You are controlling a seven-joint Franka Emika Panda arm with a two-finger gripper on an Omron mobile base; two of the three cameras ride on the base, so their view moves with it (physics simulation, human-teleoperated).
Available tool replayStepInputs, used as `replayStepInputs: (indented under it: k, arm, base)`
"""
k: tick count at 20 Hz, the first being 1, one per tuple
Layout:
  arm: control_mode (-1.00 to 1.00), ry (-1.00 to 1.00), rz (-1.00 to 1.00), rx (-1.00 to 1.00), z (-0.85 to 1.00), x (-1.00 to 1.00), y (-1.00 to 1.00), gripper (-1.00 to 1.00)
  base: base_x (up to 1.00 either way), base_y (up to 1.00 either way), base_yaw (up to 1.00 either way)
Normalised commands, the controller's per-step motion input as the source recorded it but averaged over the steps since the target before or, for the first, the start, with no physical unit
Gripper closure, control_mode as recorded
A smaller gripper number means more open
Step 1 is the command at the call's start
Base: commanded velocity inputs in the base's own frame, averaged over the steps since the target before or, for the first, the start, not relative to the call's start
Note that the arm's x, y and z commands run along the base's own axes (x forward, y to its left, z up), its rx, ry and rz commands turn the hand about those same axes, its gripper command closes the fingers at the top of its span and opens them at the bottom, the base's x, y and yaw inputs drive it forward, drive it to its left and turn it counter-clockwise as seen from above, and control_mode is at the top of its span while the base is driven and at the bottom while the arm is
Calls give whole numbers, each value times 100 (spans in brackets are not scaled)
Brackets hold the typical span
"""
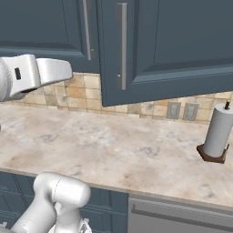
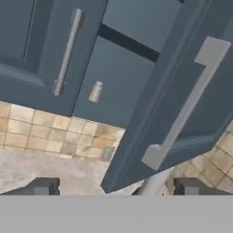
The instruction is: Move the mayonnaise and shaker from the cabinet to the dining counter.
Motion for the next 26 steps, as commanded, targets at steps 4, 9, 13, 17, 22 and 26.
replayStepInputs:
  k: [4,9,13,17,22,26]
  arm:
    - [-100,13,-13,-23,0,39,34,-100]
    - [-100,8,-16,-22,-8,59,8,-100]
    - [-100,2,-14,-22,-20,59,0,-100]
    - [-100,6,-8,-18,-13,44,-21,-100]
    - [-100,15,-1,-11,-1,40,-45,-100]
    - [-100,17,-1,-9,-12,46,-43,-100]
  base:
    - [0,0,0]
    - [0,0,0]
    - [0,0,0]
    - [0,0,0]
    - [0,0,0]
    - [0,0,0]
